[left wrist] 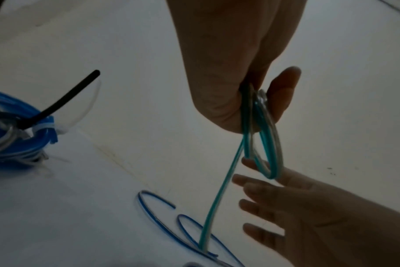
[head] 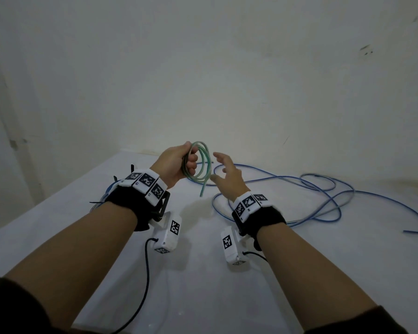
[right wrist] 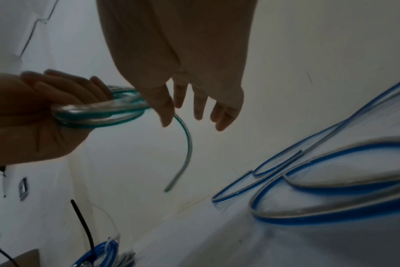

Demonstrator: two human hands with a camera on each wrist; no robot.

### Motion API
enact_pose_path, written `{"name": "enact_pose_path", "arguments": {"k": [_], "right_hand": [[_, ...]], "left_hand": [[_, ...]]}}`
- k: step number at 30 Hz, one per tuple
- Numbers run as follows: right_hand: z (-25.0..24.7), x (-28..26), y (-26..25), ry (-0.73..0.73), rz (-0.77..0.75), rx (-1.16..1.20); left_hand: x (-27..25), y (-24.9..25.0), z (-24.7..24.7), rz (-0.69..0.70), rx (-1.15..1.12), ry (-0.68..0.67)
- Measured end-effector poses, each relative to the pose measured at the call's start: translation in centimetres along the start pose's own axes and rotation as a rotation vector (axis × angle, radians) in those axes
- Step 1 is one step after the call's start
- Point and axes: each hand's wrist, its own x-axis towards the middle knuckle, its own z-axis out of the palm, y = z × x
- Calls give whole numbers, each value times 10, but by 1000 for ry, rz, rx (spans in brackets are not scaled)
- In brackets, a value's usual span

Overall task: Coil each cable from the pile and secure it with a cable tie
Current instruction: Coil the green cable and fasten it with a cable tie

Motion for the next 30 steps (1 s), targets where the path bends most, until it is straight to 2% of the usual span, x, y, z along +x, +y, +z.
{"name": "enact_pose_path", "arguments": {"k": [3,8,13,18,21,25,28,30], "right_hand": [[-2,-1,1,-86,72,65],[-2,-8,-2,45,104,304],[-8,-7,4,-21,67,117],[-12,-17,-2,45,72,305],[-9,-20,-9,9,52,341],[-6,-22,-18,-90,63,524],[-4,-22,-22,-176,101,693],[-1,-22,-24,-194,89,682]], "left_hand": [[0,3,4,-25,-32,-39],[1,6,8,-36,-62,-47],[7,5,3,32,-262,-4],[11,-2,0,77,-345,-4],[15,-6,0,130,-334,87],[18,-7,0,161,-301,179],[18,-5,-2,129,-356,166],[18,-4,-4,123,-385,120]]}}
